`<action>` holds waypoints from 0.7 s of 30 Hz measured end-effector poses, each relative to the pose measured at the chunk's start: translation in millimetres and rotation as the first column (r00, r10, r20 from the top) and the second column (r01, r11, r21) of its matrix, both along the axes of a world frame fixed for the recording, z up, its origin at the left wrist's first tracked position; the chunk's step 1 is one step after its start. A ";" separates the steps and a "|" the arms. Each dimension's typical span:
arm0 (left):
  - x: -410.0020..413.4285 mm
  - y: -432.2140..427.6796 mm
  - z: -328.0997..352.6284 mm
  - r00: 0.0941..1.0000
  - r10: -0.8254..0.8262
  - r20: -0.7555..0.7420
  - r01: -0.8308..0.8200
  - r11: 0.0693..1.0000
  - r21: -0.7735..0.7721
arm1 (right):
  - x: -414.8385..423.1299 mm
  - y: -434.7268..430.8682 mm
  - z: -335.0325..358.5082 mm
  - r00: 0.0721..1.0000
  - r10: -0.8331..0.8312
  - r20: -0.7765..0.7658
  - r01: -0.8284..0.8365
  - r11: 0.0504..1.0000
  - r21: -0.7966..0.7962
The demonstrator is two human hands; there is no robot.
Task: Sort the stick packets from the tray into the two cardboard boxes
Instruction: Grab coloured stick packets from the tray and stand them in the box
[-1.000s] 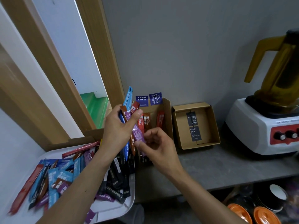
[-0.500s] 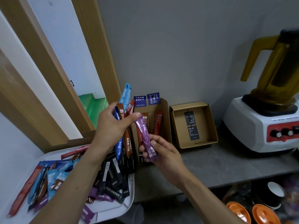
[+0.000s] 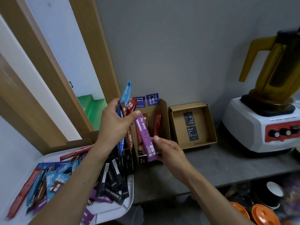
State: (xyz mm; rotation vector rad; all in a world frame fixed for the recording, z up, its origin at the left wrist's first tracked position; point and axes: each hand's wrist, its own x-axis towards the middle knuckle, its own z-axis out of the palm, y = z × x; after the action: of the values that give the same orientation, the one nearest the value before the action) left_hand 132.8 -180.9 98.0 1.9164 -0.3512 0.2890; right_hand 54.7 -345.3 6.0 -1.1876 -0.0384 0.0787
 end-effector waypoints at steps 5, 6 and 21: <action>-4.4 2.4 7.7 0.999 0.048 0.026 -0.048 0.999 0.003 | -3.8 2.4 -5.6 0.994 -0.098 -0.052 0.104 0.988 0.118; -5.6 4.9 8.4 0.998 0.051 0.023 -0.051 0.999 0.013 | -4.3 2.4 -5.1 0.987 -0.146 -0.068 0.157 0.971 0.182; -7.0 -11.2 12.2 0.988 -0.112 -0.107 0.133 0.967 0.216 | 21.9 0.3 41.3 0.930 -0.286 0.231 0.339 0.912 -0.232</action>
State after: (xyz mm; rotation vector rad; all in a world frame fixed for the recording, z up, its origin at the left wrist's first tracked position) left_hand 125.8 -192.1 110.2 2.1098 -0.4526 0.0787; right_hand 76.6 -345.0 47.2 -1.4570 -0.0061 -0.3264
